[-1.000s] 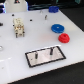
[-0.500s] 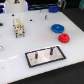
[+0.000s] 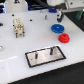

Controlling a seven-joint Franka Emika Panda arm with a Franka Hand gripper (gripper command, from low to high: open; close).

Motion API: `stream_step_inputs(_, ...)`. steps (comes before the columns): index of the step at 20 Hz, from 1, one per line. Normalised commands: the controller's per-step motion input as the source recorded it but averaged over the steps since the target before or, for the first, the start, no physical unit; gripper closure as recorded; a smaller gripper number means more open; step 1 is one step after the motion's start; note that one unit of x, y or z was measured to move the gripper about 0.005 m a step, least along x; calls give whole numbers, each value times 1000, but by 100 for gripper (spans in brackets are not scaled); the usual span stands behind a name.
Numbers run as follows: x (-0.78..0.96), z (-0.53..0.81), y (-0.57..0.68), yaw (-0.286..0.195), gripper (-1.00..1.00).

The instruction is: Insert the blue gear onto the right peg, followed by the red gear

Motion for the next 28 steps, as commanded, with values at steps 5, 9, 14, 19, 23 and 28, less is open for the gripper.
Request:
stream_step_inputs(5,-293,-525,-267,0,-100)
stream_step_inputs(9,-295,-440,-267,0,-100)
stream_step_inputs(14,-239,-187,-94,0,-100)
stream_step_inputs(19,-405,161,-6,0,-100)
stream_step_inputs(23,-314,-26,-63,0,100)
stream_step_inputs(28,-143,-111,-96,0,100)
